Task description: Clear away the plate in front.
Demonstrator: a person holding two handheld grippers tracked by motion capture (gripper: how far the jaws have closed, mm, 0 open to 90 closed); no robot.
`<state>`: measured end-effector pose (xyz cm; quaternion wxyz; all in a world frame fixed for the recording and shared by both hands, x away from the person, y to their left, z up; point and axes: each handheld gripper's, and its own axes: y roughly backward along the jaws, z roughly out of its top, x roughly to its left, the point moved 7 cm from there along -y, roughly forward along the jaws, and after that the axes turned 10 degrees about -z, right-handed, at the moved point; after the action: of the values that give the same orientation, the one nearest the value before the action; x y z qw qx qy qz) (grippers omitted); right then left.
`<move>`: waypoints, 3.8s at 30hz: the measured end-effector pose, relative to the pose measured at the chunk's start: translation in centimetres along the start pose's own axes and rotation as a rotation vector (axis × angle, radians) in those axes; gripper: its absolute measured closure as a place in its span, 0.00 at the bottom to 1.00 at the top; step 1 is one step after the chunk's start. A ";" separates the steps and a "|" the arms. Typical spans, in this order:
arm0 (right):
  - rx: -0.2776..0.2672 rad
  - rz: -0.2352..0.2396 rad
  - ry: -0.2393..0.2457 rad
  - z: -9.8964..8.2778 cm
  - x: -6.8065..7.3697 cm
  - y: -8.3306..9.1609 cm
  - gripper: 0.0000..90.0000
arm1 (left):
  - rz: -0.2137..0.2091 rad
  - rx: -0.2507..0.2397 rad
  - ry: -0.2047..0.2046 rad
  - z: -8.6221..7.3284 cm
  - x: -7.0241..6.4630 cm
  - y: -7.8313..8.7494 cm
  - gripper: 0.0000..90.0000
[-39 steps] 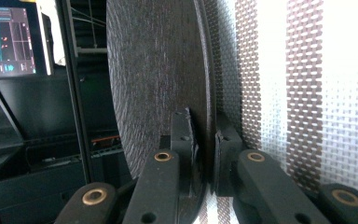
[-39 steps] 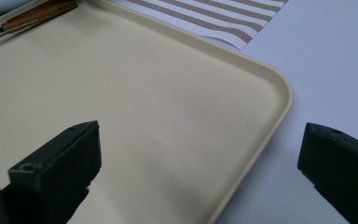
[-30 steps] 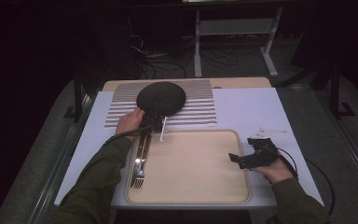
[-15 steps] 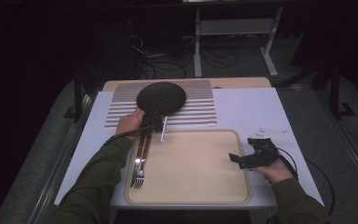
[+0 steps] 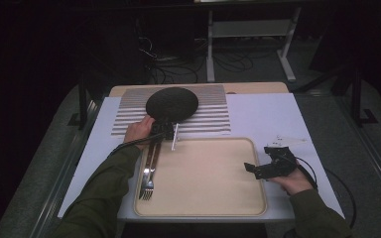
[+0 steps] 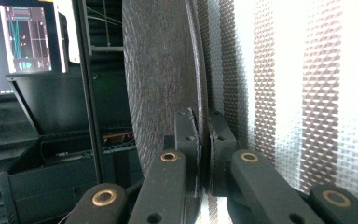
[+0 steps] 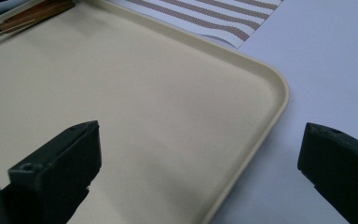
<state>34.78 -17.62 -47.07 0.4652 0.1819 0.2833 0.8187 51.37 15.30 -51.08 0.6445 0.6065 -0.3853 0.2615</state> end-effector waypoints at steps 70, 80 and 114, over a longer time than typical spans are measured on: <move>0.002 -0.011 0.006 0.1 0.0 0.0 0.00 | 0.057 -0.235 -0.098 6.8 -7.3 19.7 0.96; 0.002 -0.011 0.008 0.1 0.0 -0.1 0.00 | 0.033 -0.245 -0.103 7.7 -8.8 20.7 0.96; 0.004 -0.007 0.010 0.1 0.1 -0.1 0.00 | -0.046 -0.231 -0.171 9.1 -11.6 19.8 0.95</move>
<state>34.83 -17.52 -47.08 0.4666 0.1778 0.2876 0.8173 27.29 10.43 -49.31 0.6806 0.5570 -0.4524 0.1480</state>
